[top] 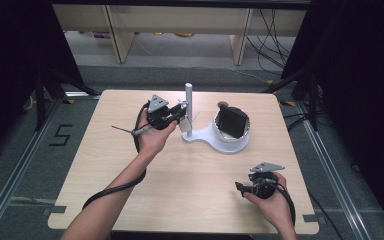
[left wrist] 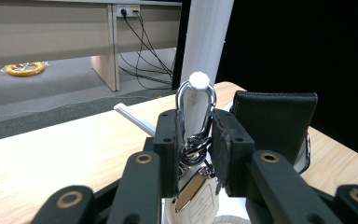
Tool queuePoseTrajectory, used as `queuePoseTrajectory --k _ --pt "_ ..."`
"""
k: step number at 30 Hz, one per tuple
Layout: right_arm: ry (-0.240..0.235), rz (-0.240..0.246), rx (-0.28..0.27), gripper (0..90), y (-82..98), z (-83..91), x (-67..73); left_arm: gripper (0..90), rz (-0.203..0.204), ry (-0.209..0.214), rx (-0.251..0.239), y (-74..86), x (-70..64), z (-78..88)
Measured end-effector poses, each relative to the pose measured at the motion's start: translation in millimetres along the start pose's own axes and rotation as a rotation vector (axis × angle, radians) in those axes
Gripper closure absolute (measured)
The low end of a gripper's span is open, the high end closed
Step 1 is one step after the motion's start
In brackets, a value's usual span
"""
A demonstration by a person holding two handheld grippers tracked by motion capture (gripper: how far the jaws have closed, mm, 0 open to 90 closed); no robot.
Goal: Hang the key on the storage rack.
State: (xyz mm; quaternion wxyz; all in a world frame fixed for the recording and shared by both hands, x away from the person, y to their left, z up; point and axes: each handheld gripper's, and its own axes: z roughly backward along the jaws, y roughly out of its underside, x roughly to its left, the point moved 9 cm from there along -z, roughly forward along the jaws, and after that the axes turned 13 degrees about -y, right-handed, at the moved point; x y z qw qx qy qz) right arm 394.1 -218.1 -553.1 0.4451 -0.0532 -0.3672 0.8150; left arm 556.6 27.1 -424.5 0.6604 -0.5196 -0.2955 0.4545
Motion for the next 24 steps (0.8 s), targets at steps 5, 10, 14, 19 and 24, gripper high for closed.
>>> queuePoseTrajectory --k 5,10,14,19,24 --pt "0.0 0.0 0.003 39.7 0.6 -0.7 0.1 72.1 0.0 0.005 0.006 0.8 -0.9 -1.0" --pt "0.0 -0.001 0.005 39.7 0.4 -0.3 0.4 75.1 -0.008 0.007 0.018 2.0 0.0 -0.4" --pt "-0.001 -0.004 0.005 39.6 0.8 -0.9 0.9 71.6 -0.012 0.003 0.033 5.5 0.4 1.7" --pt "0.0 0.0 0.003 39.6 0.7 -0.5 0.2 68.8 -0.024 0.004 0.049 10.1 2.9 7.0" --pt "-0.003 -0.012 -0.009 39.6 0.1 -0.5 0.4 65.1 -0.053 0.008 0.073 17.7 7.5 17.1"
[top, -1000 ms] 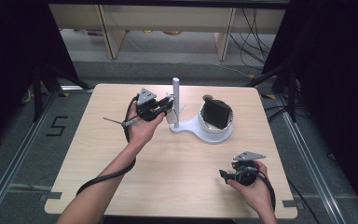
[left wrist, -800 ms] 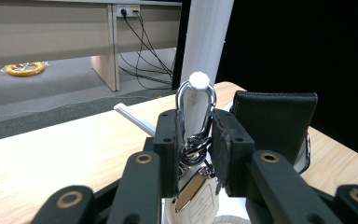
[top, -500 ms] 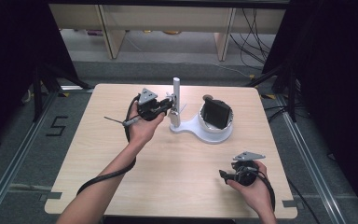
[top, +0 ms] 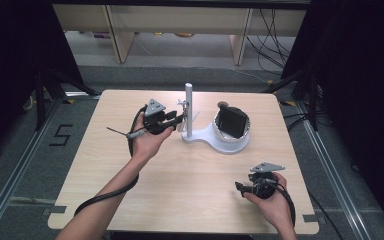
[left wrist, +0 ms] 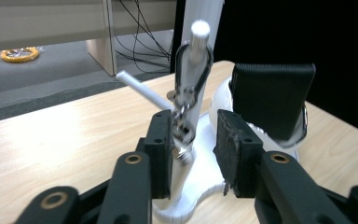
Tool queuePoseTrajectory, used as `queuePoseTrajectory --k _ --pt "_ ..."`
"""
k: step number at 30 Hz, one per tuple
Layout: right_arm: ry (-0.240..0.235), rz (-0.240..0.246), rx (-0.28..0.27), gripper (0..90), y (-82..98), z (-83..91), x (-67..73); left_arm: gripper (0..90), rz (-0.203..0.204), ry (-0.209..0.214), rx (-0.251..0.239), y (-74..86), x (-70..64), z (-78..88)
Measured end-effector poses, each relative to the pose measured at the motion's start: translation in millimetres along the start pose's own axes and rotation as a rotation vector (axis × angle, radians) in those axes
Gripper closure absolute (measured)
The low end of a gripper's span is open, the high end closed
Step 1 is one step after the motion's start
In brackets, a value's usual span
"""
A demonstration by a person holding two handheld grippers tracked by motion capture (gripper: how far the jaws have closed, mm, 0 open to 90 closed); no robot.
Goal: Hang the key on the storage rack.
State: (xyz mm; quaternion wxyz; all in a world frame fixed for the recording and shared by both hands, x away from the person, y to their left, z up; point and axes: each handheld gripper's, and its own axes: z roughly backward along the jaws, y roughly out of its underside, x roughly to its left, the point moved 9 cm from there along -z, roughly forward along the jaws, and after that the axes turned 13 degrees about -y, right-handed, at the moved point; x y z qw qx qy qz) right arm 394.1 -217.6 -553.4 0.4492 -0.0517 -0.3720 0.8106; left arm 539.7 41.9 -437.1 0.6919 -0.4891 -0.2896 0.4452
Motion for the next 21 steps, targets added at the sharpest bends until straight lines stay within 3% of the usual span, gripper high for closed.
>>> queuePoseTrajectory --k 8,10,13,15,16,17,21 --pt "-0.002 0.002 0.009 39.9 1.0 -0.9 1.1 57.7 -0.06 -0.011 0.012 16.3 16.9 26.2" --pt "-0.004 -0.02 -0.005 40.0 1.8 -2.8 3.0 55.8 -0.077 -0.011 0.022 24.0 22.5 33.7" --pt "-0.004 -0.004 0.014 40.1 3.5 -3.1 0.9 54.5 -0.111 -0.027 0.036 39.2 33.2 45.3" --pt "0.002 0.011 0.007 40.1 3.0 -3.4 -0.2 54.4 -0.11 -0.04 0.049 50.9 41.0 53.6" --pt "0.0 -0.005 0.008 40.2 3.8 -3.4 1.2 54.3 -0.114 -0.043 0.051 56.8 45.3 57.6" --pt "0.007 0.019 0.0 40.4 3.3 -4.1 -0.6 54.3 -0.113 -0.055 0.056 63.0 49.9 62.1" --pt "0.003 0.004 0.002 40.9 4.3 -3.8 1.2 53.5 -0.098 -0.07 0.058 87.2 66.9 79.2"
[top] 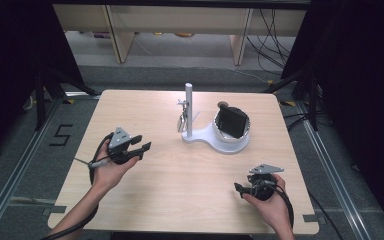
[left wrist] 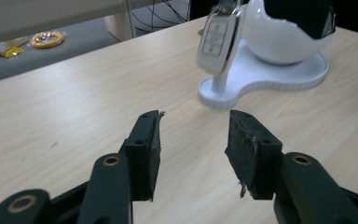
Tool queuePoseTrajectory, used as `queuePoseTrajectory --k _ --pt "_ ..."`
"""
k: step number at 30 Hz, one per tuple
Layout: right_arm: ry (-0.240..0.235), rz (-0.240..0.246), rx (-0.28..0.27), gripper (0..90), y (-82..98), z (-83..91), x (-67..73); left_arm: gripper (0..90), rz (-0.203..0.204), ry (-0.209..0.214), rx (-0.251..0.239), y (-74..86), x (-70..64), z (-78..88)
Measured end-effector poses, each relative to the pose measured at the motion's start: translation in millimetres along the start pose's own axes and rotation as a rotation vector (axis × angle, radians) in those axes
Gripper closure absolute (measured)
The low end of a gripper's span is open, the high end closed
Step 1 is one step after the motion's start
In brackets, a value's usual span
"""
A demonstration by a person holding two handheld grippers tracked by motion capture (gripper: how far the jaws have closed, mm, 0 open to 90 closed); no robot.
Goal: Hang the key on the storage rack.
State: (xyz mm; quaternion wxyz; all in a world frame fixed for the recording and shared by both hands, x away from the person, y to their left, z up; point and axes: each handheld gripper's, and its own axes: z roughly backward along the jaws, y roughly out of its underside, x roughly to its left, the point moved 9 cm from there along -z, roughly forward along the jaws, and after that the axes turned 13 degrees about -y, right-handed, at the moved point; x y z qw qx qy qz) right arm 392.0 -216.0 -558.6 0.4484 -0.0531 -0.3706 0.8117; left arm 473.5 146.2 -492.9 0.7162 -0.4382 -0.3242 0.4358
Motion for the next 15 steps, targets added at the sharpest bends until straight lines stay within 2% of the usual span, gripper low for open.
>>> queuePoseTrajectory --k 4,6,7,8,9,10,13,15 --pt "-0.003 -0.006 -0.001 40.8 2.3 -2.5 1.1 52.2 0.007 -0.023 -0.015 20.8 14.3 14.6" --pt "0.002 -0.008 -0.005 40.8 3.2 -3.3 1.6 50.4 0.03 -0.022 -0.019 29.3 19.6 21.0" --pt "0.002 -0.009 -0.006 40.8 3.4 -3.3 1.9 50.2 0.056 -0.029 -0.024 32.7 22.3 24.4" --pt "-0.005 -0.017 -0.011 40.8 3.7 -3.6 3.2 50.1 0.065 -0.036 -0.027 36.5 25.1 27.6" --pt "0.006 0.007 -0.022 40.8 3.0 -3.3 1.5 49.9 0.071 -0.041 -0.034 39.9 27.2 30.0" --pt "-0.001 -0.01 -0.021 40.8 3.3 -3.2 3.4 49.9 0.077 -0.053 -0.03 44.2 28.9 32.5" --pt "0.01 0.022 -0.036 40.7 2.6 -3.0 1.7 49.7 0.075 -0.059 -0.028 57.6 29.5 37.7" --pt "0.007 0.015 -0.046 40.6 2.8 -3.6 3.2 49.7 0.069 -0.062 -0.046 62.7 29.2 39.8"
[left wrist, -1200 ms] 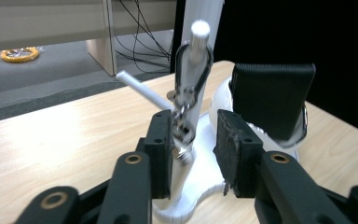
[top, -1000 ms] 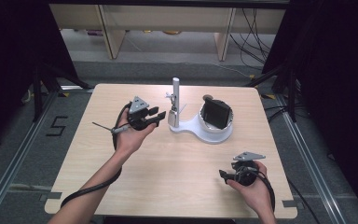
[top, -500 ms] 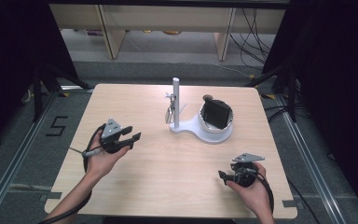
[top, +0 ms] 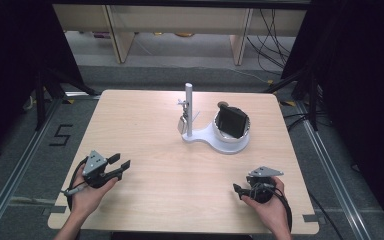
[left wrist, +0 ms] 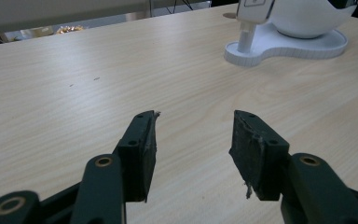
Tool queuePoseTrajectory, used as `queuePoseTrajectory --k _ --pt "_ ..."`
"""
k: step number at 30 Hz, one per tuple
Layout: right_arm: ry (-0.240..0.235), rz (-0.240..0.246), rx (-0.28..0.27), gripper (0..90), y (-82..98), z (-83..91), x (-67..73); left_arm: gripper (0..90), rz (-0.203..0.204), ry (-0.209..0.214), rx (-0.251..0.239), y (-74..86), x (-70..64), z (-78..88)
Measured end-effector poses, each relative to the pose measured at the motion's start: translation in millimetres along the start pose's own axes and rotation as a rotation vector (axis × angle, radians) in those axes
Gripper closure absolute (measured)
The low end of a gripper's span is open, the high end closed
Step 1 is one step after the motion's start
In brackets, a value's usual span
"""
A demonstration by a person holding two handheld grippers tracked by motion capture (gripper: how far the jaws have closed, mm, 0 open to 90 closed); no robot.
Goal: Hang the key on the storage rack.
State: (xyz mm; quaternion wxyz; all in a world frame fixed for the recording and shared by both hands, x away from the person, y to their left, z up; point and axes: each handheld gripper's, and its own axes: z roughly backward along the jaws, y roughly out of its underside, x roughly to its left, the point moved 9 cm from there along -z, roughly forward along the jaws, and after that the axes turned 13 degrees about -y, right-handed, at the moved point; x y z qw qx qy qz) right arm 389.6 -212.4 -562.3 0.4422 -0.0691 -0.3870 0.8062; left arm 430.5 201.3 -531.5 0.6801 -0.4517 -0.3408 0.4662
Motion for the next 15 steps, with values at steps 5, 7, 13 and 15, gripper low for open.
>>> queuePoseTrajectory --k 5,7,13,15 --pt "-0.008 0.015 -0.029 40.3 -1.5 -1.7 0.7 50.2 0.021 -0.004 -0.04 9.8 -1.5 4.8" --pt "-0.001 0.039 -0.038 40.2 -1.5 -2.1 -1.1 50.0 0.025 -0.003 -0.048 11.1 -2.2 5.8" --pt "-0.017 0.045 -0.058 40.1 0.1 -4.7 0.9 48.8 0.033 -0.001 -0.059 17.2 -0.7 7.7" --pt "-0.043 0.039 -0.057 39.6 -0.3 -4.4 2.7 48.4 0.039 -0.01 -0.053 18.0 2.1 8.6"
